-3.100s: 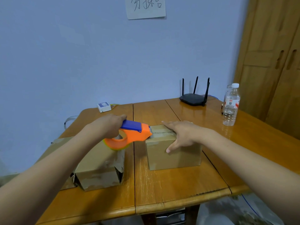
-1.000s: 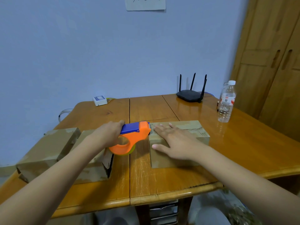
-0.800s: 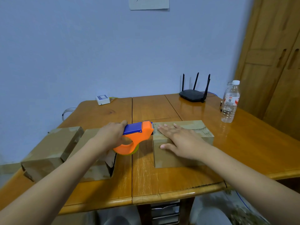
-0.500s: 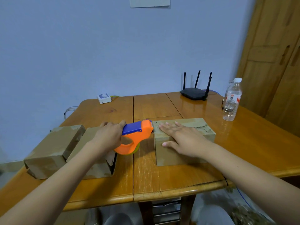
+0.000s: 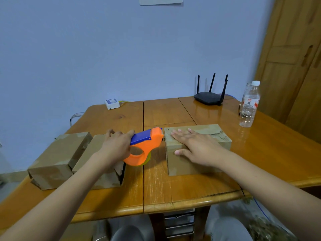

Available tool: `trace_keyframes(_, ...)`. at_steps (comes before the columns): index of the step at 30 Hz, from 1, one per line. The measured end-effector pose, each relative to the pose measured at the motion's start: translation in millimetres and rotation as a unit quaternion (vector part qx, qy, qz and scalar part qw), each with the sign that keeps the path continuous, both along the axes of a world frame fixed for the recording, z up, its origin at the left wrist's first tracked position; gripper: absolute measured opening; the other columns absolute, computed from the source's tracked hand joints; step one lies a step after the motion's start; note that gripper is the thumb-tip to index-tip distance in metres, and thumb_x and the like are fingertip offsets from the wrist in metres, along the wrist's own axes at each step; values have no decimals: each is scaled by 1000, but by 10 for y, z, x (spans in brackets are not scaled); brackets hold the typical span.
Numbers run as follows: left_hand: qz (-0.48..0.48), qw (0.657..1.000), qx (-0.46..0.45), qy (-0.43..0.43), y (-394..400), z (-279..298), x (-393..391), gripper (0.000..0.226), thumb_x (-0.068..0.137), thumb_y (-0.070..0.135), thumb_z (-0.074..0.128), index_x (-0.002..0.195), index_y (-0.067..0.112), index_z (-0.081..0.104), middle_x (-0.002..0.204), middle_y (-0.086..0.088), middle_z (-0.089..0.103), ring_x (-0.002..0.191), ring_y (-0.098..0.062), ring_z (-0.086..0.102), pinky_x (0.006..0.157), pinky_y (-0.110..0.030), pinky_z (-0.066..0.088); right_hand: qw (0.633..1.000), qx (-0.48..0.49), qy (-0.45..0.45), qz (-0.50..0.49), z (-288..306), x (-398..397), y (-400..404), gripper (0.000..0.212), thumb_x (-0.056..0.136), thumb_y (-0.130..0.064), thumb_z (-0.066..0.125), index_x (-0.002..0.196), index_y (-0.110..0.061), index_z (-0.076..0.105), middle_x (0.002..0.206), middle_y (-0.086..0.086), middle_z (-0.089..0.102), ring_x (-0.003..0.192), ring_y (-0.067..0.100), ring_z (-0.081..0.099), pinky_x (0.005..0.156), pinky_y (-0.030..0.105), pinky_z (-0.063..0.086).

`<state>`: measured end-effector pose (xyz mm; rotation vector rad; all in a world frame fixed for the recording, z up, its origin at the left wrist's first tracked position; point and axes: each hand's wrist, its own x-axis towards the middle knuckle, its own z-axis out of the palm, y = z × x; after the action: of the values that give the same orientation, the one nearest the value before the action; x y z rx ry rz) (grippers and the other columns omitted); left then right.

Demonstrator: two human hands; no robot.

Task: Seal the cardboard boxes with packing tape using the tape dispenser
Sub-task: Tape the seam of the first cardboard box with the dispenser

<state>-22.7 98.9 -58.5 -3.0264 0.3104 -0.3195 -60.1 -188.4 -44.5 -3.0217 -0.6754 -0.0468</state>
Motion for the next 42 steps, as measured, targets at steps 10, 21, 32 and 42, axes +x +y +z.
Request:
trace_keyframes(10,7,999,49,-13,79,-89,-76,27,87,12,48,107,30,43,88,5,52,111,-23,51,105,-47,24,1000,11,-1,-11,-29,-4,-177,70,99,-62,40,159,-44,8,166,-17,8,155,19,11,118,46,27)
trace_keyframes(21,-13,1000,20,2,-61,-242,-101,34,87,8,50,115,25,43,84,5,50,104,-23,55,111,-47,26,1000,16,5,-19,-40,16,-187,72,97,-65,42,158,-47,6,166,-19,7,155,20,9,117,52,28)
trace_keyframes(32,-57,998,-18,32,-97,-123,-12,31,89,1,49,112,21,42,83,4,49,82,-18,51,57,-26,32,999,30,21,-25,-34,29,-184,75,96,-65,44,157,-49,5,166,-19,9,155,21,9,117,52,27)
trace_keyframes(42,-54,998,9,16,-200,-237,9,33,90,7,54,118,20,45,93,1,61,81,-17,59,68,-29,51,996,-45,-18,75,140,206,8,84,92,-78,27,161,-33,12,169,-6,6,155,15,4,126,49,0)
